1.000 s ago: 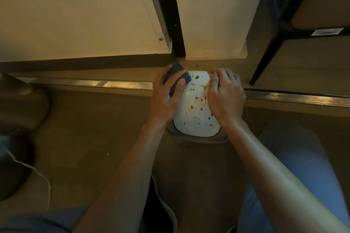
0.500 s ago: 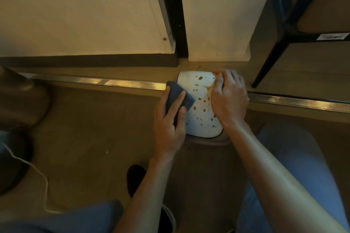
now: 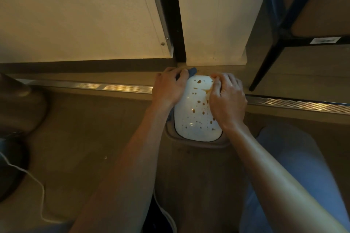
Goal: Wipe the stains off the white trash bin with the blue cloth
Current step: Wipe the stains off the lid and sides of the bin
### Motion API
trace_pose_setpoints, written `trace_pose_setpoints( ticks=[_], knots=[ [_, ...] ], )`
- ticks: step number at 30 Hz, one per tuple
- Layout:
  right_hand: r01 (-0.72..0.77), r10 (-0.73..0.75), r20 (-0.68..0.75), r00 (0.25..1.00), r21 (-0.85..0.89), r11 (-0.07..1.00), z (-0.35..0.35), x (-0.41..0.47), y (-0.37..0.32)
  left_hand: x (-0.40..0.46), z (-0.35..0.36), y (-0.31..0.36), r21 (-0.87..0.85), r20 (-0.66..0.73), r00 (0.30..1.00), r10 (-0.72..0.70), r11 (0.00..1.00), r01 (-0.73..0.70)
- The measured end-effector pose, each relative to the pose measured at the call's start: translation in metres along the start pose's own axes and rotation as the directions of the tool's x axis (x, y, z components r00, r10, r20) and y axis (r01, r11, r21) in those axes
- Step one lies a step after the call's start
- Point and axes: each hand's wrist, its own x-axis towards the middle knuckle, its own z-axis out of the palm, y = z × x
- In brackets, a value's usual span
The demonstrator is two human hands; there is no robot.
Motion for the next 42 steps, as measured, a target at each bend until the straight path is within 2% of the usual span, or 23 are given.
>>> trace_pose_setpoints(
  ticks=[2, 6, 8, 13, 18, 20, 22, 26, 29, 33, 36, 39, 40, 42],
  knots=[
    [-0.002, 0.002, 0.002, 1.0, 0.001, 1.0, 0.0, 0.0, 0.0, -0.013, 0.002, -0.001, -0.012, -0.045, 0.999, 0.011, 1.0, -0.012],
    [0.022, -0.022, 0.01, 1.0, -0.006, 1.0, 0.001, 0.0, 0.001, -0.071, 0.01, -0.016, -0.075, -0.232, 0.971, 0.053, 0.995, -0.072],
    [0.029, -0.029, 0.01, 1.0, -0.007, 1.0, 0.002, 0.0, 0.001, -0.095, 0.017, -0.023, -0.1, -0.27, 0.961, 0.052, 0.992, -0.082],
    [0.047, -0.047, 0.007, 0.999, -0.009, 0.999, 0.001, -0.001, 0.001, -0.081, 0.011, -0.024, -0.172, -0.249, 0.968, 0.01, 0.984, -0.055],
    [0.042, -0.041, 0.009, 0.999, -0.043, 0.998, 0.002, -0.001, 0.0, -0.021, -0.001, 0.0, -0.064, -0.07, 0.994, -0.088, 0.994, 0.084],
    [0.039, -0.038, 0.003, 0.999, -0.057, 0.998, 0.003, -0.001, 0.0, -0.025, 0.004, 0.004, -0.031, -0.118, 0.991, -0.061, 0.998, 0.058],
    [0.038, -0.038, 0.002, 0.999, -0.061, 0.997, 0.003, -0.001, 0.0, -0.048, 0.011, 0.0, -0.023, -0.222, 0.975, 0.004, 1.0, -0.009],
    [0.048, -0.048, 0.003, 0.999, -0.048, 0.998, 0.002, -0.001, 0.001, -0.104, 0.025, -0.018, -0.074, -0.367, 0.928, 0.072, 0.992, -0.106],
    [0.058, -0.058, 0.001, 0.998, -0.043, 0.997, 0.002, -0.002, 0.001, -0.104, 0.021, -0.021, -0.142, -0.33, 0.944, 0.032, 0.986, -0.083],
    [0.06, -0.059, 0.01, 0.998, -0.035, 0.998, 0.002, -0.001, 0.002, -0.048, 0.003, -0.009, -0.278, -0.191, 0.974, -0.121, 0.958, 0.065],
    [0.049, -0.048, 0.008, 0.999, -0.042, 0.998, 0.002, -0.001, 0.001, -0.027, 0.0, 0.006, -0.15, -0.11, 0.987, -0.121, 0.983, 0.104],
    [0.047, -0.047, 0.003, 0.999, -0.055, 0.997, 0.004, -0.001, 0.001, -0.053, 0.009, 0.006, 0.005, -0.213, 0.975, 0.063, 0.998, -0.063],
    [0.049, -0.049, 0.002, 0.999, -0.051, 0.997, 0.003, -0.001, 0.001, -0.068, 0.013, 0.003, 0.003, -0.259, 0.961, 0.096, 0.995, -0.098],
    [0.049, -0.049, 0.0, 0.999, -0.038, 0.998, 0.003, -0.002, 0.001, -0.098, 0.02, -0.006, -0.082, -0.306, 0.95, 0.068, 0.992, -0.098]
  ],
)
